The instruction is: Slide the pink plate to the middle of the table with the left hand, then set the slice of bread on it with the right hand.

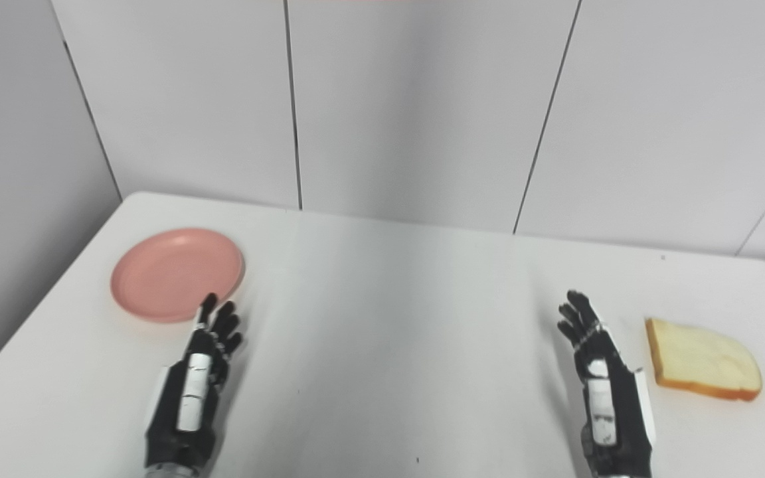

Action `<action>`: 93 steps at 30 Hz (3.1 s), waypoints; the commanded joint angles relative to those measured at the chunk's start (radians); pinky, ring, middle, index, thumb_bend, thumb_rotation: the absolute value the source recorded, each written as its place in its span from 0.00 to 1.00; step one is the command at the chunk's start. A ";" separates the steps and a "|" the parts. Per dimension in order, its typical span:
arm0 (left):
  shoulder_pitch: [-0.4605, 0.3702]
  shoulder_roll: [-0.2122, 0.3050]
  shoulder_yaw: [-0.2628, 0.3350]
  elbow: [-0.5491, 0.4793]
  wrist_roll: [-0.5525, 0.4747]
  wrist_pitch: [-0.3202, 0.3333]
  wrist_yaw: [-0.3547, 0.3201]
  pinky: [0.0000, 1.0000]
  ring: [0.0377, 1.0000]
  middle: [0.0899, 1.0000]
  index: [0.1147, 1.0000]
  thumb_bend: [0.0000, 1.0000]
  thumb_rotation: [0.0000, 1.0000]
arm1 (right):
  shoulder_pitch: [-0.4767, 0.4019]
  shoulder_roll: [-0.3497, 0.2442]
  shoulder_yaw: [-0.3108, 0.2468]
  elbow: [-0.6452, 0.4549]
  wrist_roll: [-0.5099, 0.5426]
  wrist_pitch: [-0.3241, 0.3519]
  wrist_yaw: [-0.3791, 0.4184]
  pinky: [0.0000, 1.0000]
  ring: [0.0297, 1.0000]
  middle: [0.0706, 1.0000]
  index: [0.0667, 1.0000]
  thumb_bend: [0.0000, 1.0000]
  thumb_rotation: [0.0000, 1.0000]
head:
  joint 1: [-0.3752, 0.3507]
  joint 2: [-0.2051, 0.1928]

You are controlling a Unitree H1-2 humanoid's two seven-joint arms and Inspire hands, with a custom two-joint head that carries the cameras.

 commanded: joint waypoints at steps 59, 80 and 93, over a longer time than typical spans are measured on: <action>-0.790 0.499 0.260 1.176 -0.119 -0.371 -0.123 0.85 0.92 0.92 0.93 0.86 0.76 | 0.127 0.077 0.051 0.110 -0.037 0.003 0.046 0.79 0.79 0.77 0.81 0.85 0.95 | -0.075 0.046; -0.790 0.475 0.252 1.289 -0.177 -0.375 -0.207 0.90 0.95 0.96 0.98 0.88 0.79 | 0.150 0.076 0.065 0.067 -0.057 0.027 0.040 0.81 0.80 0.76 0.82 0.84 0.98 | -0.096 0.071; -0.799 0.477 0.249 1.318 -0.191 -0.339 -0.251 0.95 0.98 0.95 0.98 0.95 0.78 | 0.162 0.083 0.070 0.039 -0.066 0.050 0.031 0.81 0.79 0.75 0.82 0.83 0.98 | -0.101 0.083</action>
